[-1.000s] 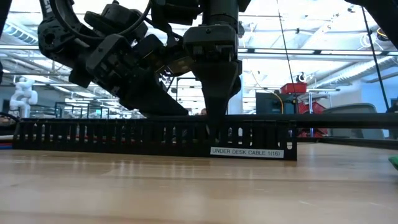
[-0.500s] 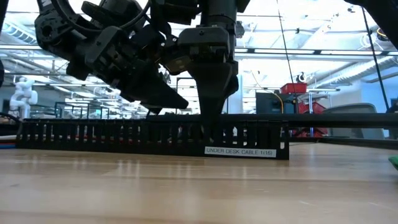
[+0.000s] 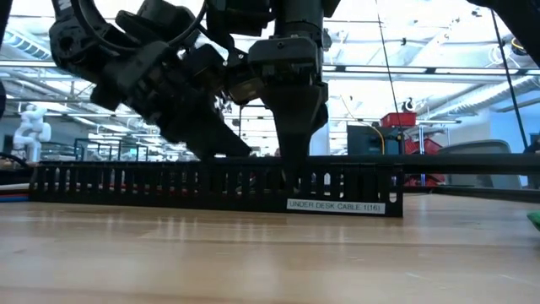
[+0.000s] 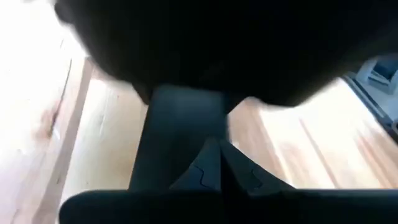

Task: Ziptie cables
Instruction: Close the cable duct with the cable duct cover

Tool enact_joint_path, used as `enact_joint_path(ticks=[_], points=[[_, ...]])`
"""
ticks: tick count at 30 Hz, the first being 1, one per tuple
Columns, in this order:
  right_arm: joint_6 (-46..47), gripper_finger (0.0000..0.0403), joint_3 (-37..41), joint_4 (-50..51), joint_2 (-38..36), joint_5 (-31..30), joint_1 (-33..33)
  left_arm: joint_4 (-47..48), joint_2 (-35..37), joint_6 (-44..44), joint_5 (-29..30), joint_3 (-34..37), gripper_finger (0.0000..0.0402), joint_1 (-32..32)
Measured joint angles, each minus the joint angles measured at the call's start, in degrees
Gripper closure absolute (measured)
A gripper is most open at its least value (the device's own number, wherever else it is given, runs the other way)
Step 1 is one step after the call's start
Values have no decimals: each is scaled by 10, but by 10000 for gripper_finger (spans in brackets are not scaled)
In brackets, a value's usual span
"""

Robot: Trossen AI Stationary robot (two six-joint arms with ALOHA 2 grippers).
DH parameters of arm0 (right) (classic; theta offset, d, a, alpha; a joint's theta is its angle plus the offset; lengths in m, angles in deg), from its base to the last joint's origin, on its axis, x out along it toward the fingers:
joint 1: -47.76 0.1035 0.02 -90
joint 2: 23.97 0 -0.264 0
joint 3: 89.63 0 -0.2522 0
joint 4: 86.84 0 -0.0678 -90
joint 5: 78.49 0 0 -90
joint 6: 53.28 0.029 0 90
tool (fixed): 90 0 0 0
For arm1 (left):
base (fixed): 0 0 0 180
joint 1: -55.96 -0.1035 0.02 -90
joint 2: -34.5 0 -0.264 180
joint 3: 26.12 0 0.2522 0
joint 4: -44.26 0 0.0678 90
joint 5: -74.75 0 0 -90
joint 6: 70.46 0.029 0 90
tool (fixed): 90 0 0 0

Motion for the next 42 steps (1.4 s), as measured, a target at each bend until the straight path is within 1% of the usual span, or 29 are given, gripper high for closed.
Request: enact_joint_path(ticks=[2,5,7,9,13,15,17,21,28,30,32,37,40,42], points=[[-1,186,0,4,-3,-2,0,9,31,17,1,3,401,-1],[-9,186,0,8,-12,-6,0,50,81,63,14,3,401,-1],[-13,186,0,10,-15,-7,0,94,105,79,35,2,401,-1],[-17,186,1,11,-17,-6,-1,124,116,89,44,1,401,-2],[-16,186,1,25,-26,0,-1,139,128,89,45,-1,401,-2],[-13,186,1,44,-26,24,-1,139,133,91,49,-1,401,-2],[-9,186,1,54,-26,41,-1,142,142,93,67,-1,401,-2],[-9,186,0,52,-26,45,0,143,145,107,83,-1,401,-3],[6,186,0,40,-26,58,1,168,146,107,85,-1,401,-3],[4,186,1,27,-26,55,1,179,146,107,85,-1,401,-3],[1,186,8,6,-27,37,2,184,146,104,85,-1,401,-3],[-2,186,20,-10,-28,-1,2,185,146,104,86,-1,401,-3],[-3,186,21,-9,-28,-4,0,184,146,103,87,-1,401,-3],[-20,186,21,-10,-28,-7,0,184,146,103,87,-1,401,-3]])
